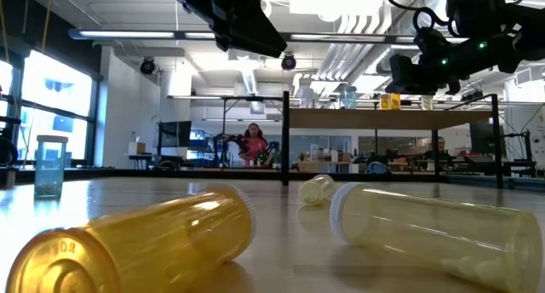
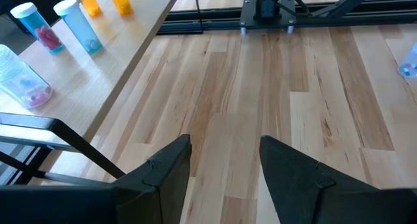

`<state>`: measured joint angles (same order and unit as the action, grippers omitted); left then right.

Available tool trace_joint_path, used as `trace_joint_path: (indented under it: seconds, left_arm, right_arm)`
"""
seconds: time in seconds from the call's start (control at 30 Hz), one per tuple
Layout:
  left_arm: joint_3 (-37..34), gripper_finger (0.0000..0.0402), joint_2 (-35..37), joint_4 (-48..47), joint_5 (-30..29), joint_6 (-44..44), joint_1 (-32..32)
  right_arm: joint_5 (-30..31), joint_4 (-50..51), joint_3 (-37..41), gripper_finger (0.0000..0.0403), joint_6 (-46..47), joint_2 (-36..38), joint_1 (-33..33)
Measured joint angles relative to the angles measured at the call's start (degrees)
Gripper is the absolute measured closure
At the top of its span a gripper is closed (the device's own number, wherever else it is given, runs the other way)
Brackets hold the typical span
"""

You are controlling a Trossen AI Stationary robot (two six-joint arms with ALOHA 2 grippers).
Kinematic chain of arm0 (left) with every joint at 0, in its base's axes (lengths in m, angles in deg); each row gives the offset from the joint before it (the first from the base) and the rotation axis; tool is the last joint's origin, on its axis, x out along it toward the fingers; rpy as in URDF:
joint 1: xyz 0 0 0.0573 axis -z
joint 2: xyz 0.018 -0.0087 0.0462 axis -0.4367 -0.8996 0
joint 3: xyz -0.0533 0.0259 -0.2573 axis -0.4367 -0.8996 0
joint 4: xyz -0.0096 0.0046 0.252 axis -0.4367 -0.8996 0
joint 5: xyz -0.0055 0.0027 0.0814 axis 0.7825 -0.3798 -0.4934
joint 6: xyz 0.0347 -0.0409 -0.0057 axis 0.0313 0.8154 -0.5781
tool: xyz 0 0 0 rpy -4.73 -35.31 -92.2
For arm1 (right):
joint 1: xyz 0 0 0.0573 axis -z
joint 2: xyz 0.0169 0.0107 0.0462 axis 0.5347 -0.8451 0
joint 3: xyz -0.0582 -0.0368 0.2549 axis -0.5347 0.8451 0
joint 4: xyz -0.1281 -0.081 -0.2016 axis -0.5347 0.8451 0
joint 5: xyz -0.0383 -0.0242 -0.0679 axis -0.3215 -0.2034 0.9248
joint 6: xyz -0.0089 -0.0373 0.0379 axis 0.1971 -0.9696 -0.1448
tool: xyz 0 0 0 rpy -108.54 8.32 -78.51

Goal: Pick and place medicine bottles onto shelf by color
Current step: Put the top orange pill bottle on the shelf aligned with the other orange pill bottle, then put the top yellow pill bottle on the shelf aligned with the other yellow pill bottle

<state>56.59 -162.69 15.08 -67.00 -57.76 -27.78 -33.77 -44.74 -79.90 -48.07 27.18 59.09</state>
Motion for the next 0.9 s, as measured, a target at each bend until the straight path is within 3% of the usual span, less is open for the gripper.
trace_joint_path:
  seconds: [0.37,0.9]
  left_arm:
    - [0.00,0.0229,0.00,0.00,-0.16,0.00,0.00]
    - [0.00,0.0229,0.00,-0.02,-0.15,0.00,0.00]
  right_arm:
    - [0.00,0.08,-0.02,0.0287,0.00,0.00,0.00]
    - [0.42,-0.46,-0.02,0.0221,0.44,0.24,0.00]
